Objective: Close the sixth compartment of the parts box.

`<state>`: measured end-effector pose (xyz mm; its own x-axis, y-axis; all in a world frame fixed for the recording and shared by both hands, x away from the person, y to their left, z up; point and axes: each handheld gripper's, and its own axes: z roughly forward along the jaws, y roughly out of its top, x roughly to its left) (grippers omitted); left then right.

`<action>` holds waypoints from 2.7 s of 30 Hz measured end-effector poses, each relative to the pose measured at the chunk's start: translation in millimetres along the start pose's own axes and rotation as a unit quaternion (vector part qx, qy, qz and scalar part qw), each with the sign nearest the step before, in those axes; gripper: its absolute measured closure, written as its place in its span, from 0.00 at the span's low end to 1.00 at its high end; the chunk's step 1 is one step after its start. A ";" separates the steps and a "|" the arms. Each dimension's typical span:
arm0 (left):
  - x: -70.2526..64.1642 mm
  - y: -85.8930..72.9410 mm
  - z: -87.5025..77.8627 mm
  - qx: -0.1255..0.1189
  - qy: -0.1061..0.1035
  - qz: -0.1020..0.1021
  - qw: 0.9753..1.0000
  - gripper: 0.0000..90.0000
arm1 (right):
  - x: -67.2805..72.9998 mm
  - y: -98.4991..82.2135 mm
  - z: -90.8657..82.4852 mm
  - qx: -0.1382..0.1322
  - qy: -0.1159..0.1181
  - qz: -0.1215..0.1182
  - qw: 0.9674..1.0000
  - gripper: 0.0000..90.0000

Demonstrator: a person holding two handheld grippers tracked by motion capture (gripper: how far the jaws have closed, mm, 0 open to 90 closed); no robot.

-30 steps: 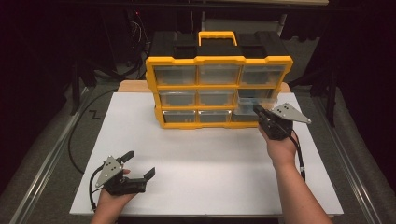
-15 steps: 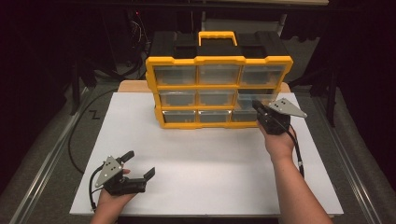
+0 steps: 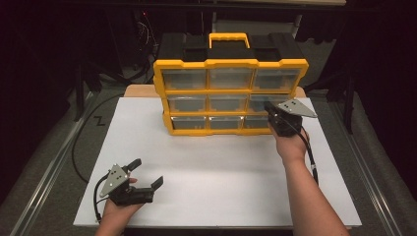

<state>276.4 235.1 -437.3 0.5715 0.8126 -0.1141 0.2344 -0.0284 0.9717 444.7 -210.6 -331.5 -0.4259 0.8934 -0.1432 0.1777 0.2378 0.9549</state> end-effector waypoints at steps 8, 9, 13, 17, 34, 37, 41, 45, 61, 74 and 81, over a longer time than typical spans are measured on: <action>-0.1 -0.1 0.1 0.001 -0.002 0.000 1.000 0.00 | -0.5 0.7 7.7 0.004 -0.006 -0.003 1.000 1.00; -0.3 -0.1 0.4 0.000 -0.002 0.000 1.000 0.00 | -0.7 1.3 8.3 0.006 -0.007 -0.004 1.000 1.00; -0.7 -0.2 1.0 0.000 -0.003 0.000 1.000 0.00 | -0.5 3.2 8.7 0.009 -0.007 -0.007 1.000 1.00; -0.7 -0.1 0.3 0.001 -0.003 0.001 1.000 0.00 | 0.4 6.3 7.6 0.009 -0.006 -0.009 1.000 1.00; -1.1 0.0 0.6 0.002 -0.004 0.004 1.000 0.00 | 3.0 -5.5 -12.3 0.029 0.035 0.010 0.999 0.77; -1.7 0.1 1.4 0.002 -0.005 0.005 1.000 0.00 | 4.8 -11.1 -17.6 0.031 0.046 0.013 0.998 0.72; -3.1 0.2 2.2 0.005 -0.006 0.009 1.000 0.00 | 9.2 -19.2 -24.2 0.039 0.065 0.021 0.997 0.62; -3.6 0.2 2.6 0.005 -0.006 0.008 1.000 0.00 | 19.4 -29.4 -30.2 0.045 0.077 0.012 0.996 0.50; -3.7 -0.2 2.3 0.006 -0.007 0.012 1.000 0.00 | 42.5 -74.2 -49.5 0.056 0.077 0.025 0.995 0.01; -5.4 -0.9 -1.3 0.004 -0.007 0.015 1.000 0.00 | 37.5 -99.3 -91.3 0.048 0.080 0.021 0.995 0.01; -4.0 -1.7 -2.8 0.005 -0.001 0.010 1.000 0.00 | 33.7 -114.7 -114.3 0.045 0.064 0.017 0.997 0.01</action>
<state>271.5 233.5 -437.8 0.5777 0.8107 -0.0955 0.2311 -0.0502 0.9716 308.5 -251.4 -416.1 -0.5266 0.8471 -0.0718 0.2696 0.2465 0.9309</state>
